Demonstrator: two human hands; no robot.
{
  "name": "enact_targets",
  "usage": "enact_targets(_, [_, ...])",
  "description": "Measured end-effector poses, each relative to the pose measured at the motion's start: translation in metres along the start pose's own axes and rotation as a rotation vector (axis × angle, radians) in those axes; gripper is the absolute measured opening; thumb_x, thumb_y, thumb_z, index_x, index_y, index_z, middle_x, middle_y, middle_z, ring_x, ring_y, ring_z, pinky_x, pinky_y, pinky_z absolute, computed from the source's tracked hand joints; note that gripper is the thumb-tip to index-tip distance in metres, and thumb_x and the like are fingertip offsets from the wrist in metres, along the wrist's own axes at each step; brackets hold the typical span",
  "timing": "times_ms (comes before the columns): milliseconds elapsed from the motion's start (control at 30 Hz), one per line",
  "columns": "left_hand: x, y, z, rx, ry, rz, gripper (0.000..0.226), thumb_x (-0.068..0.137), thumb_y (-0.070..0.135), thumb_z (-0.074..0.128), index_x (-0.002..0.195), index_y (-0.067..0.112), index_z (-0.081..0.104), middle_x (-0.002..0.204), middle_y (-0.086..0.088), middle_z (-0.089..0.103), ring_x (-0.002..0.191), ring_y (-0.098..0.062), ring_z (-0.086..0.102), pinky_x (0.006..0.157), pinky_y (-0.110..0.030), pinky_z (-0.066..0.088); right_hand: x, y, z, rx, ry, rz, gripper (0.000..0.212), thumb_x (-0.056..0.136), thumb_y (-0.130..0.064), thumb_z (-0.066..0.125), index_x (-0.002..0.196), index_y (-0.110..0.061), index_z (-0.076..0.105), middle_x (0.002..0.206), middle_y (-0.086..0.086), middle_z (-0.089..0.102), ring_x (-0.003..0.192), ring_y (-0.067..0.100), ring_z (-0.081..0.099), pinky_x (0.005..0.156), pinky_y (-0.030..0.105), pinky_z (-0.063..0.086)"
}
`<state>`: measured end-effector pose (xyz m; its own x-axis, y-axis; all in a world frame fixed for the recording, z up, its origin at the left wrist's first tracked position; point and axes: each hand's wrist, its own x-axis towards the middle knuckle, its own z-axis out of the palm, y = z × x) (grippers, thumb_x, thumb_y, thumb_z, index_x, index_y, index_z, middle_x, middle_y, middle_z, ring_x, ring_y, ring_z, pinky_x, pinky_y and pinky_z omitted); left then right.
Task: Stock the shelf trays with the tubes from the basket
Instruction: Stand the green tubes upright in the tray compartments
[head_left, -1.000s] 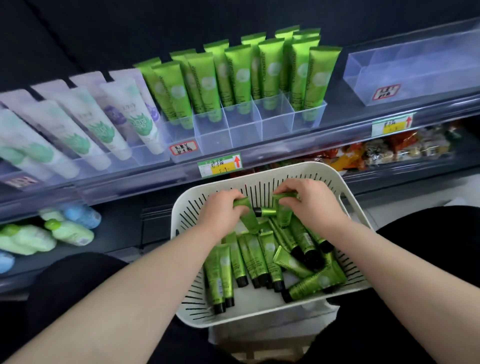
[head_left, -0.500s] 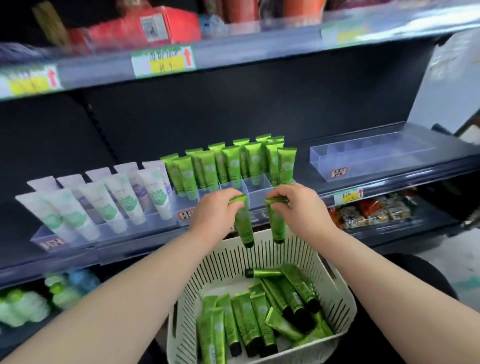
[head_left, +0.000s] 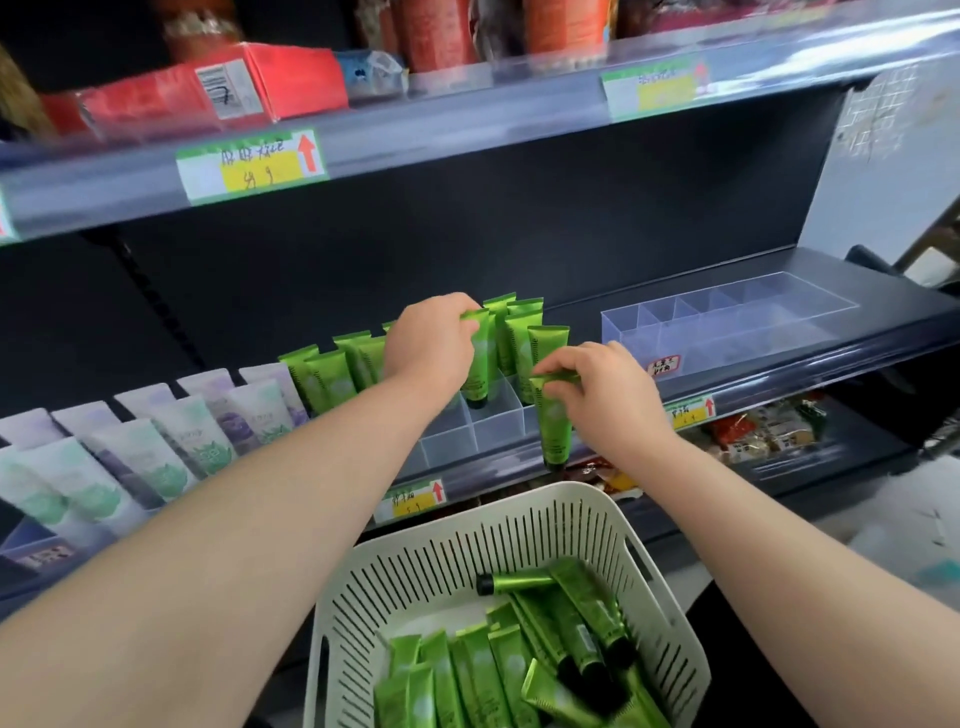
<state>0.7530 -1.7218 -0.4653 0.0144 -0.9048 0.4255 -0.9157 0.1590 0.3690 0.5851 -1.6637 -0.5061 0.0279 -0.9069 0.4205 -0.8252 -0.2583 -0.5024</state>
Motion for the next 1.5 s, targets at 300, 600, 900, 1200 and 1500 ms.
enact_targets(300, [0.023, -0.005, 0.031, 0.161, -0.117, 0.020, 0.030, 0.097, 0.014, 0.055, 0.123, 0.024, 0.064, 0.122, -0.002, 0.066, 0.109, -0.028, 0.059, 0.072, -0.029, 0.040, 0.017, 0.002, 0.004, 0.002, 0.012, -0.049, 0.017, 0.091, -0.021, 0.061, 0.104, -0.029, 0.070, 0.100, -0.011, 0.065, 0.098, 0.017, 0.048, 0.078, 0.035, 0.045])
enact_targets(600, [0.018, -0.007, 0.018, 0.180, -0.015, 0.056, 0.033, 0.098, 0.015, 0.053, 0.127, 0.028, 0.056, 0.119, 0.002, 0.063, 0.108, -0.024, 0.057, 0.070, -0.031, 0.040, 0.043, -0.019, -0.001, -0.011, 0.102, -0.099, 0.017, 0.092, -0.021, 0.059, 0.106, -0.027, 0.067, 0.103, -0.006, 0.066, 0.098, 0.020, 0.047, 0.078, 0.038, 0.045])
enact_targets(900, [-0.002, -0.027, -0.001, 0.150, -0.001, 0.093, 0.041, 0.092, 0.005, 0.050, 0.123, 0.031, 0.059, 0.122, 0.005, 0.062, 0.107, -0.024, 0.059, 0.075, -0.034, 0.047, 0.068, -0.037, 0.020, -0.128, 0.039, -0.116, 0.019, 0.094, -0.022, 0.055, 0.108, -0.028, 0.065, 0.105, -0.004, 0.066, 0.101, 0.022, 0.047, 0.079, 0.038, 0.042])
enact_targets(1200, [-0.015, -0.044, 0.006, 0.134, -0.062, 0.078, 0.041, 0.094, 0.003, 0.047, 0.116, 0.033, 0.064, 0.125, 0.007, 0.062, 0.109, -0.022, 0.058, 0.068, -0.030, 0.044, 0.080, -0.030, 0.047, -0.237, -0.071, -0.078, 0.029, 0.094, -0.013, 0.049, 0.111, -0.030, 0.065, 0.109, -0.002, 0.067, 0.109, 0.024, 0.044, 0.079, 0.036, 0.032])
enact_targets(1500, [-0.031, -0.054, 0.012, 0.040, -0.072, 0.123, 0.033, 0.097, 0.008, 0.047, 0.113, 0.030, 0.067, 0.122, 0.009, 0.064, 0.108, -0.020, 0.060, 0.078, -0.034, 0.052, 0.067, -0.024, 0.050, -0.329, 0.060, -0.174, 0.033, 0.090, -0.011, 0.055, 0.118, -0.026, 0.063, 0.113, 0.001, 0.063, 0.108, 0.028, 0.045, 0.076, 0.036, 0.034])
